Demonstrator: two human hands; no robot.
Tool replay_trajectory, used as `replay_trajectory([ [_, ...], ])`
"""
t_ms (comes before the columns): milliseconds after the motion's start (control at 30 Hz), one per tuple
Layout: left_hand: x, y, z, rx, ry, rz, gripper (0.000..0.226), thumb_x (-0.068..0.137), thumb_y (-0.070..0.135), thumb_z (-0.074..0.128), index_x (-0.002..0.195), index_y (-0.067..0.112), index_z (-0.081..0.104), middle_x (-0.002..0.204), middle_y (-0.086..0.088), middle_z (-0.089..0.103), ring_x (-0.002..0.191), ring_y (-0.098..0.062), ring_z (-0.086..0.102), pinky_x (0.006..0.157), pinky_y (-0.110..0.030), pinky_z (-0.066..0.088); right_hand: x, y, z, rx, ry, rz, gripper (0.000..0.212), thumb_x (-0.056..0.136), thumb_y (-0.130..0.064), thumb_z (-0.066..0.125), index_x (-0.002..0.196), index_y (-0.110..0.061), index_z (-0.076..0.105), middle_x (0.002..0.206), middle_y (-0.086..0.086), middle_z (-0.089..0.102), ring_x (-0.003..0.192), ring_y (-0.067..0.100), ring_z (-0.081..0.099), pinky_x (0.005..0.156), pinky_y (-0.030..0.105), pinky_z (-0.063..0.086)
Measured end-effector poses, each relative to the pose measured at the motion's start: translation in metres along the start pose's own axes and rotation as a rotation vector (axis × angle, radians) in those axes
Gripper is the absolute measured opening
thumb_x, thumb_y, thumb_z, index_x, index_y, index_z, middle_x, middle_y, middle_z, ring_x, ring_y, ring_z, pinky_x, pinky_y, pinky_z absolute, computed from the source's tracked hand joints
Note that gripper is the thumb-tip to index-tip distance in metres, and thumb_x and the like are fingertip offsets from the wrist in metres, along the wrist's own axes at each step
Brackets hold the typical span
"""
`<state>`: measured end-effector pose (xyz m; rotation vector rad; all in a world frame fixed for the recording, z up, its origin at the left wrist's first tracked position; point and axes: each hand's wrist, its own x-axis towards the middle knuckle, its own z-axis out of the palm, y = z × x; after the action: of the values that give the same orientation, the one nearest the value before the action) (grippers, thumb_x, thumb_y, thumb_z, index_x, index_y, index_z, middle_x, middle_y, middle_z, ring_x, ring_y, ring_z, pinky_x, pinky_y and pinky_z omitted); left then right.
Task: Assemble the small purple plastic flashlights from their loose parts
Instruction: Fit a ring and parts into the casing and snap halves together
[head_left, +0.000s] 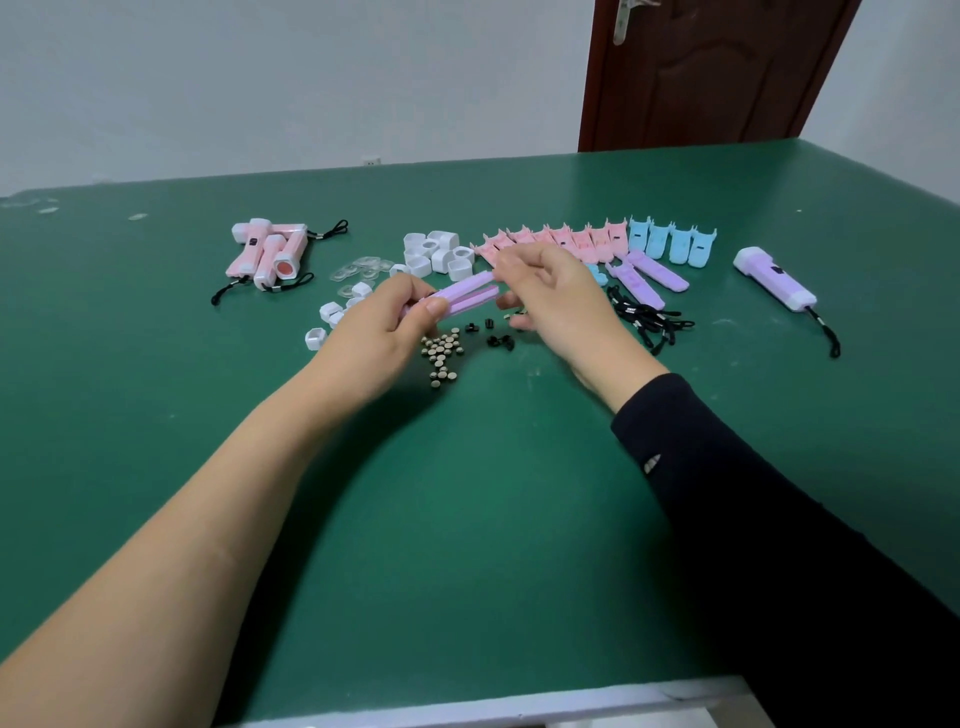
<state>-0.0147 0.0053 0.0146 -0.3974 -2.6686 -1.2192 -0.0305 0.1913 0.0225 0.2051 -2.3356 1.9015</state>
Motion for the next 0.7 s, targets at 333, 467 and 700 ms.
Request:
replay_trajectory([
  [333, 0.002, -0.006, 0.0, 0.083, 0.038, -0.025, 0.018, 0.101, 0.037, 0.046, 0.095, 0.023, 0.055, 0.075, 0.016, 0.056, 0.065, -0.001, 0.044, 0.06, -0.02, 0.034, 0.014, 0.019, -0.084, -0.96, 0.238, 0.184, 0.018, 0.089, -0.014, 0.058, 0.085, -0.028, 0.068, 0.108, 0.004, 0.068, 0.113, 0.033, 0.051, 0.093, 0.042, 0.047],
  [467, 0.002, -0.007, -0.001, 0.106, 0.046, -0.014, 0.019, 0.101, 0.036, 0.046, 0.096, 0.021, 0.055, 0.079, 0.011, 0.057, 0.062, 0.004, 0.044, 0.054, -0.011, 0.031, 0.015, 0.02, -0.08, -1.044, 0.203, 0.242, 0.005, 0.088, -0.028, 0.065, 0.089, -0.025, 0.069, 0.109, 0.003, 0.066, 0.117, 0.031, 0.047, 0.094, 0.039, 0.042],
  [700, 0.003, -0.007, -0.003, 0.102, 0.05, -0.031, 0.02, 0.101, 0.037, 0.045, 0.099, 0.02, 0.055, 0.093, -0.001, 0.065, 0.068, -0.003, 0.044, 0.056, -0.012, 0.031, 0.019, 0.025, -0.075, -1.04, 0.198, 0.257, 0.018, 0.091, -0.028, 0.063, 0.108, -0.026, 0.068, 0.134, -0.002, 0.056, 0.122, 0.031, 0.045, 0.098, 0.042, 0.041],
])
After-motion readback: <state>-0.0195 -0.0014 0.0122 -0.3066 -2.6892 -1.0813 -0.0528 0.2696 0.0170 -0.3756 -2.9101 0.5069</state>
